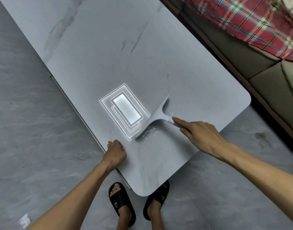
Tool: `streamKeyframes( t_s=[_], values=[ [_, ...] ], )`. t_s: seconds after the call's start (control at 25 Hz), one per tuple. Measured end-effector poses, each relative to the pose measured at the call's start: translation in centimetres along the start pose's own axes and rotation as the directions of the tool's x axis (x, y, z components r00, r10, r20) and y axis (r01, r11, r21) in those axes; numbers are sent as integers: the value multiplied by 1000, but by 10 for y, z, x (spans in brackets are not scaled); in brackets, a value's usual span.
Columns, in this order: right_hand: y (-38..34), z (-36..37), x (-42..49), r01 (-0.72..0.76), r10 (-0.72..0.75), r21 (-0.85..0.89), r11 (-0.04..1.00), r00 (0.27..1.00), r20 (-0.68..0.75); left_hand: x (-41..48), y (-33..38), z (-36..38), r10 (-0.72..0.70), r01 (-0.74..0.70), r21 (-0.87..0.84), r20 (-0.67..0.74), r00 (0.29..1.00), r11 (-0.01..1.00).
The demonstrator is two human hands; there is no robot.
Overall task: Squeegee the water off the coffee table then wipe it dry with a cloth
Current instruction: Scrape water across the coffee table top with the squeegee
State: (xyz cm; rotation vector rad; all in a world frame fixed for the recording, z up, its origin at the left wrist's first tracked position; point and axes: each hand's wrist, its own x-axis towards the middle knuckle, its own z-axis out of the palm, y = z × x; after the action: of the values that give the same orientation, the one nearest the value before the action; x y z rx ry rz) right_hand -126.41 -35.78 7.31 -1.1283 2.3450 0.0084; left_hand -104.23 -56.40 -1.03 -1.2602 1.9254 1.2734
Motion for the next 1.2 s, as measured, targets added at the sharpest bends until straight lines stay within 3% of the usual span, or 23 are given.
streamKeyframes(
  t_s=[0.24, 0.4, 0.56, 0.68, 0.8, 0.92, 1.04, 1.12, 1.2],
  values=[
    [-37, -1, 71, -74, 78, 139, 988, 997, -23, -4, -6, -2, 8, -7, 71, -20, 1000, 997],
    [-11, 12, 31, -158, 160, 91, 983, 987, -21, -5, -9, 1, 21, -22, 105, 4, 1000, 994],
    [1, 20, -38, -214, 214, 24, 977, 977, 9, -10, -5, 4, 41, -34, 92, -69, 997, 995],
    [14, 7, -41, -264, 274, 208, 942, 962, -16, -16, -7, 15, 63, -56, 134, -44, 997, 989],
    [36, -9, -8, -402, 438, 323, 857, 898, -47, -17, -13, 24, 45, -44, 170, -1, 999, 984],
    [41, -11, 9, -559, 588, 357, 749, 808, 31, -14, -14, 25, 29, -33, 171, 28, 999, 985],
    [9, -1, 1, -645, 647, 463, 608, 740, 181, -10, -13, 22, 39, -47, 176, 45, 998, 983],
    [-21, 6, -10, -665, 631, 499, 556, 728, 267, -9, -13, 20, 45, -55, 178, 61, 997, 982],
    [-45, 12, -23, -656, 580, 477, 585, 750, 320, -10, -14, 18, 52, -66, 178, 82, 995, 982]
  ],
)
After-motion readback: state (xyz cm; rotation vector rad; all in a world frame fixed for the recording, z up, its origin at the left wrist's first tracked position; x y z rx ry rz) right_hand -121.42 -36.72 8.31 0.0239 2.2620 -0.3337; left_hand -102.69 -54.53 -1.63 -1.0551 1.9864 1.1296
